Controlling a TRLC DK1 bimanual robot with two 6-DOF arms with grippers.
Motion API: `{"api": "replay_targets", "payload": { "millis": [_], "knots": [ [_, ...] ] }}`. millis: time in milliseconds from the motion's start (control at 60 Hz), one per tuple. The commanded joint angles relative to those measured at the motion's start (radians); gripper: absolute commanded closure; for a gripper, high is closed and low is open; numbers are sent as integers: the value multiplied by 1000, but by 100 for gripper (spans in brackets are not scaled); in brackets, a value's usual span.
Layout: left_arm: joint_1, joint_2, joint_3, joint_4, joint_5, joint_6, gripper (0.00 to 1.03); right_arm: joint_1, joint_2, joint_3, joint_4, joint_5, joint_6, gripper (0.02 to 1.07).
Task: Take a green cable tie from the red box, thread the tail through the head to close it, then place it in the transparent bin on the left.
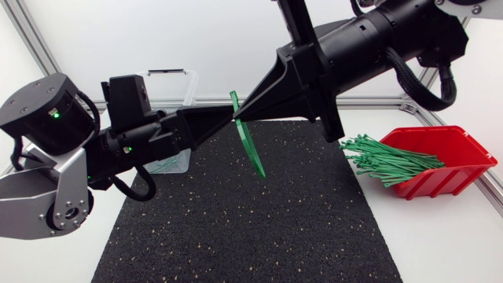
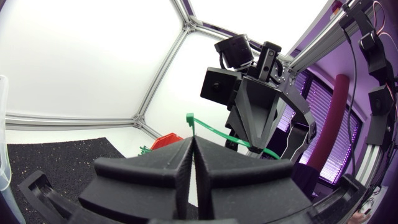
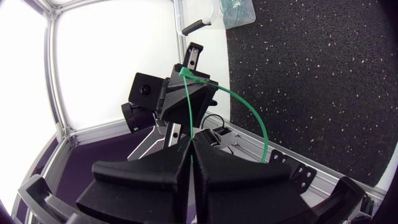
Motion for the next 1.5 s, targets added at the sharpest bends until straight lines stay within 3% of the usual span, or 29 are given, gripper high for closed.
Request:
{"api": "replay_targets", "payload": {
  "millis": [0,717,1483],
  "knots": [
    [-12,-23,-27,19,0,-17,100,-9,-8,-21,14,-6,34,102],
    [-68,-80,-66,20,-54,94,100,-31,-20,-30,21,-13,65,102],
    [-127,-161,-106,19,-94,117,100,-55,20,-7,21,0,80,102]
  ]
}}
